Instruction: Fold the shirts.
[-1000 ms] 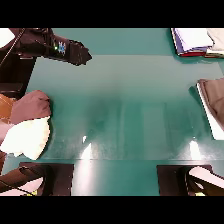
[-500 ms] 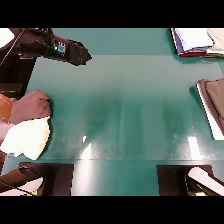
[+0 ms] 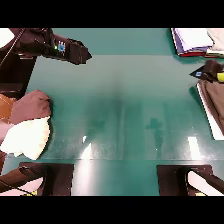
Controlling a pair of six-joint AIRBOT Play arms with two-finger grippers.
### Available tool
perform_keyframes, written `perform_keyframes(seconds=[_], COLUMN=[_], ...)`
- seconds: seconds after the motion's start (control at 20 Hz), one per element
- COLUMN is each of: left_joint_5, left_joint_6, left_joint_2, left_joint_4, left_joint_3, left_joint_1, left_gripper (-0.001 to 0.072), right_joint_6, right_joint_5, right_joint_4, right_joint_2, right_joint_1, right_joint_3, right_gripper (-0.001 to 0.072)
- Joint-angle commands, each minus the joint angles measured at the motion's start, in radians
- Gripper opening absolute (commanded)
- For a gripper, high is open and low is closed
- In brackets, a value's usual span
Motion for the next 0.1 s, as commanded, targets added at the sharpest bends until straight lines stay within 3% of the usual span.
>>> perform_keyframes(seconds=[0.0, 0.05], left_joint_5=[0.001, 0.000], left_joint_6=[0.000, 0.000], left_joint_2=[0.000, 0.000], left_joint_4=[-0.002, -0.002], left_joint_3=[0.000, 0.000], left_joint_1=[0.001, 0.001], left_gripper=[0.0022, 0.0022], right_joint_6=[-0.006, -0.006], right_joint_5=[-0.023, -0.022], right_joint_4=[0.003, 0.003], right_joint_2=[0.000, 0.000], right_joint_1=[0.083, 0.083], right_joint_3=[0.000, 0.000], right_gripper=[0.0017, 0.0017])
